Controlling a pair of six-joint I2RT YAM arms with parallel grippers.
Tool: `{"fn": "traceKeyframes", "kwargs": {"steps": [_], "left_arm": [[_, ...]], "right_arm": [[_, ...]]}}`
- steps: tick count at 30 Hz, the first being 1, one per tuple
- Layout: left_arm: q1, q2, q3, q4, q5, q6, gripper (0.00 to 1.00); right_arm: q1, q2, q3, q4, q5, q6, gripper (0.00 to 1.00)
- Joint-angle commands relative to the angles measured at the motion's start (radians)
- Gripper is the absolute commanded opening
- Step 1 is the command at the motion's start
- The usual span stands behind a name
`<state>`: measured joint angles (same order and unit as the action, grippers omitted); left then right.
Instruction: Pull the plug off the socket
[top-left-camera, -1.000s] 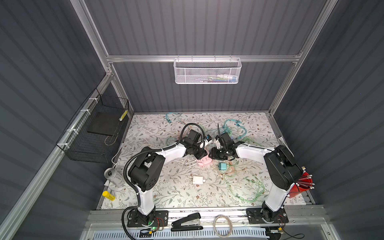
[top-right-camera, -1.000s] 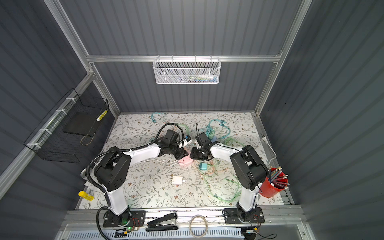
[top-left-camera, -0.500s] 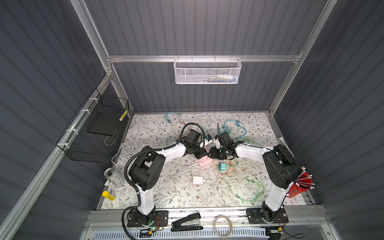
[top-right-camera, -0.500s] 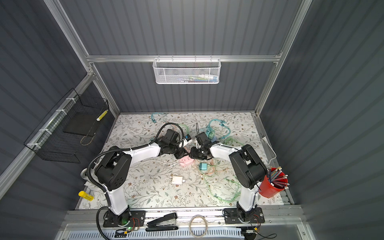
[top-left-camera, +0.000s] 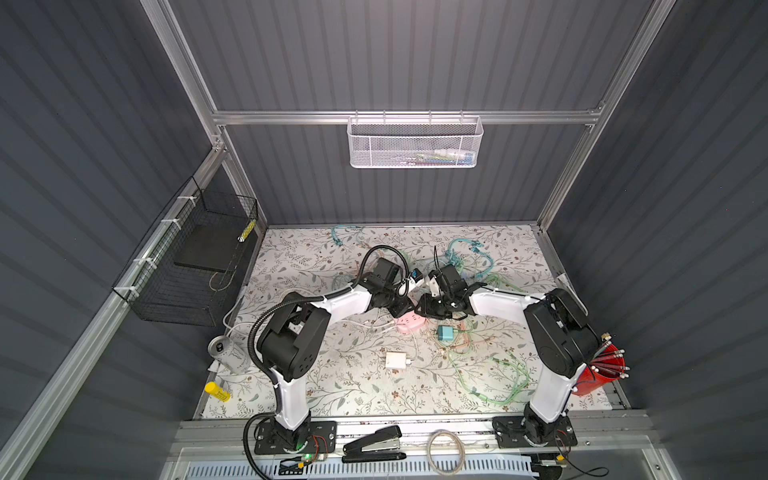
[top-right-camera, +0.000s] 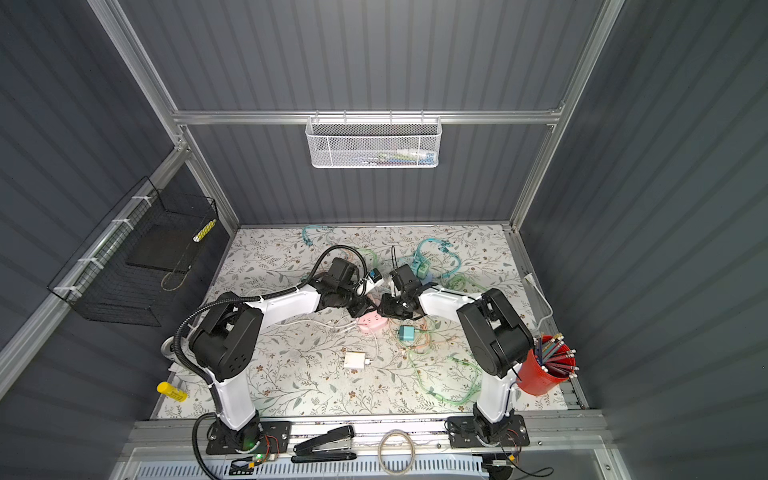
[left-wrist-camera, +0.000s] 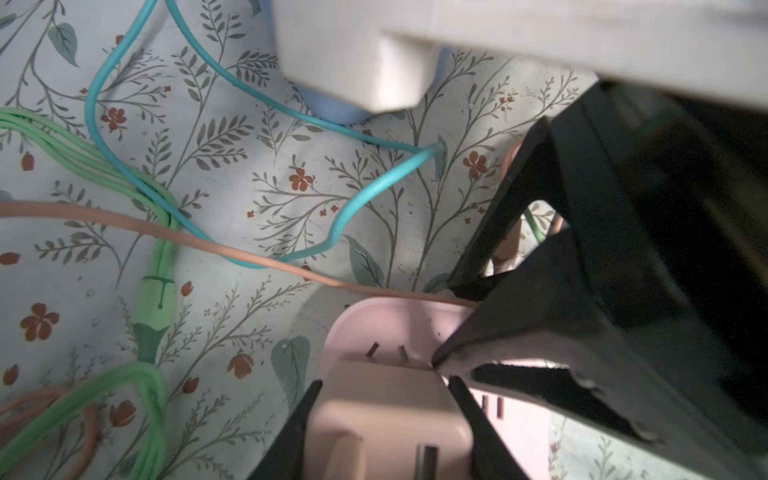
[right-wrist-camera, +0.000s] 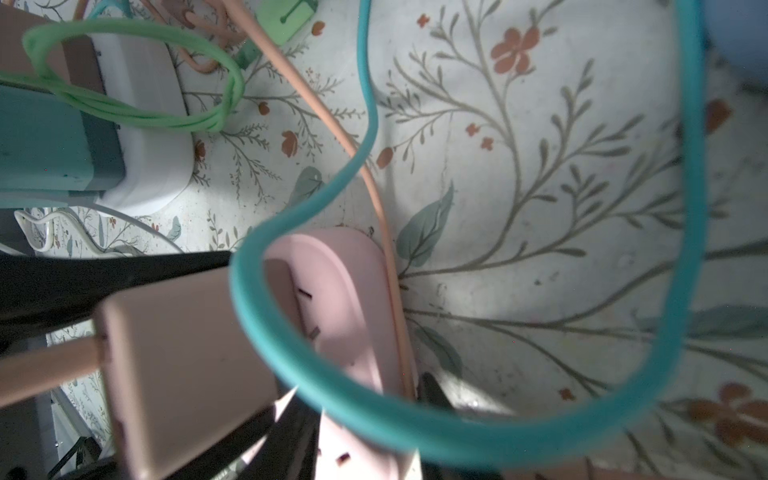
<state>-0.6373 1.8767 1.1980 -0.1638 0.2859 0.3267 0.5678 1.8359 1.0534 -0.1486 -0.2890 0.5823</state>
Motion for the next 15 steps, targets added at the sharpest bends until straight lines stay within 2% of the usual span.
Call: {"fn": "traceKeyframes", "kwargs": {"steps": [1,8,15], "left_arm": [[-0.005,-0.052,0.012,0.01,0.1,0.008,0.18],[-0.018,-0.075,0.006,0.001,0.119,0.043,0.16],[-0.057,-0.085,-0.001,-0.001,0.086,0.075,0.14]], "right_arm": [[0.023,0.072,-0.028,-0.08,0.051,0.003,0.38],[0.023,0.082,-0.035,-0.112,0.083,0.014,0.36],[0.024,0.097,-0.029,-0.129,0.1,0.023,0.35]]}}
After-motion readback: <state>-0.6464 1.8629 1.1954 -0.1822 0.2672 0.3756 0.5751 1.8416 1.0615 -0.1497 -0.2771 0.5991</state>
